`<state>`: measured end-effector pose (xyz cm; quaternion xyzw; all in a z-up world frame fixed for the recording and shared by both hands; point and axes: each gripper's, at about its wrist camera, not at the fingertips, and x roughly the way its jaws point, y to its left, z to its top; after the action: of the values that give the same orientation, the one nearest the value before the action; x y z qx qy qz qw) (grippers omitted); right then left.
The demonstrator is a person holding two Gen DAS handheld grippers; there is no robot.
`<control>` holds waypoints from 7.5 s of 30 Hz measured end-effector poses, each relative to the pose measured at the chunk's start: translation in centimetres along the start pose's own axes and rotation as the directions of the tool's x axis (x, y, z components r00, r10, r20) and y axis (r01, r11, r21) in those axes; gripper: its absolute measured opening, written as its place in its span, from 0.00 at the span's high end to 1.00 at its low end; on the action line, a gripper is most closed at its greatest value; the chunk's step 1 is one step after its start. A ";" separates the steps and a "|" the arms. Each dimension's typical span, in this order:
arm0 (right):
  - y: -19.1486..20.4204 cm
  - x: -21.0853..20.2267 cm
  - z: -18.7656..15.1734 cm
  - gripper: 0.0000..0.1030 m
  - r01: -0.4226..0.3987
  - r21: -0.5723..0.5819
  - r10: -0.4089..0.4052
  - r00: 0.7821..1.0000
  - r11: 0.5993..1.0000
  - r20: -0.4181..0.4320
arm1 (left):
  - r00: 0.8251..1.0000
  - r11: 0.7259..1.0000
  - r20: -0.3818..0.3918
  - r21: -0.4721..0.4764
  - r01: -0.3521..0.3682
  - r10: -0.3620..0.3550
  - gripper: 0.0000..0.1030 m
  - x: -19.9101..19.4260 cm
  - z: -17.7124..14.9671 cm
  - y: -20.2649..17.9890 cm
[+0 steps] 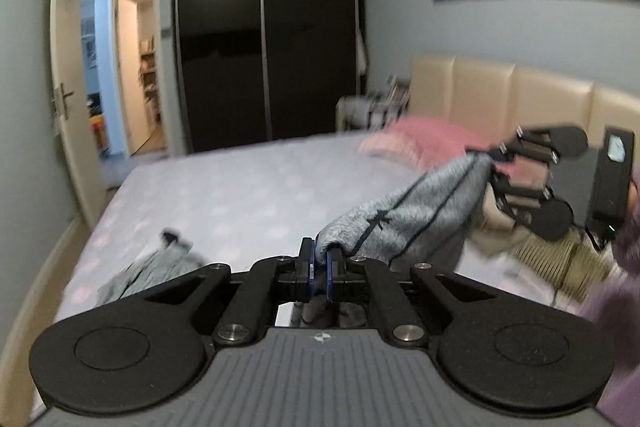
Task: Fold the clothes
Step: 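Lift the grey garment with both tools, stretching it between them, then lay the garment flat on the bed and open both tools, then move both open tools over the folded garment edge, then grasp the folded garment edge with both tools, then lift the garment edge with both tools and fold it over, then lay the folded garment on the bed and open both tools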
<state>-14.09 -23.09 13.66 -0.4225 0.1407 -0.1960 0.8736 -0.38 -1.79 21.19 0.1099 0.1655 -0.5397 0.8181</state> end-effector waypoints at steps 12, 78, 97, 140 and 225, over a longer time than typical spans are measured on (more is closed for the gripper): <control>-10.6 -3.3 1.6 0.87 0.057 0.191 -0.029 0.989 0.980 -0.145 | 0.970 0.946 0.102 -0.221 0.237 -0.219 0.97 9.8 5.9 1.6; 11.6 -2.3 -16.1 0.59 -0.569 0.408 0.699 0.558 0.714 -0.447 | 0.621 0.949 -0.738 -0.082 0.304 -0.263 0.52 21.7 -16.9 0.5; 6.4 17.6 -23.6 0.49 -0.116 0.791 0.651 0.645 0.600 -0.400 | 0.823 0.904 -0.539 -0.421 -0.078 -0.179 0.45 37.5 -19.1 8.8; 8.0 16.5 -20.5 0.87 -0.188 0.732 0.508 0.827 0.655 -0.243 | 0.925 0.909 -0.363 -0.413 -0.053 -0.111 0.98 33.9 -15.3 6.6; 3.8 16.7 -29.5 0.55 0.192 0.786 0.399 0.776 0.587 -0.488 | 0.860 0.992 -0.497 -0.100 0.071 -0.112 0.81 38.3 -14.8 -2.3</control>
<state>-10.57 -48.79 -8.48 0.1166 0.3416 -0.3099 0.8796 9.19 -29.82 -7.39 0.2064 0.3985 -0.5240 0.7239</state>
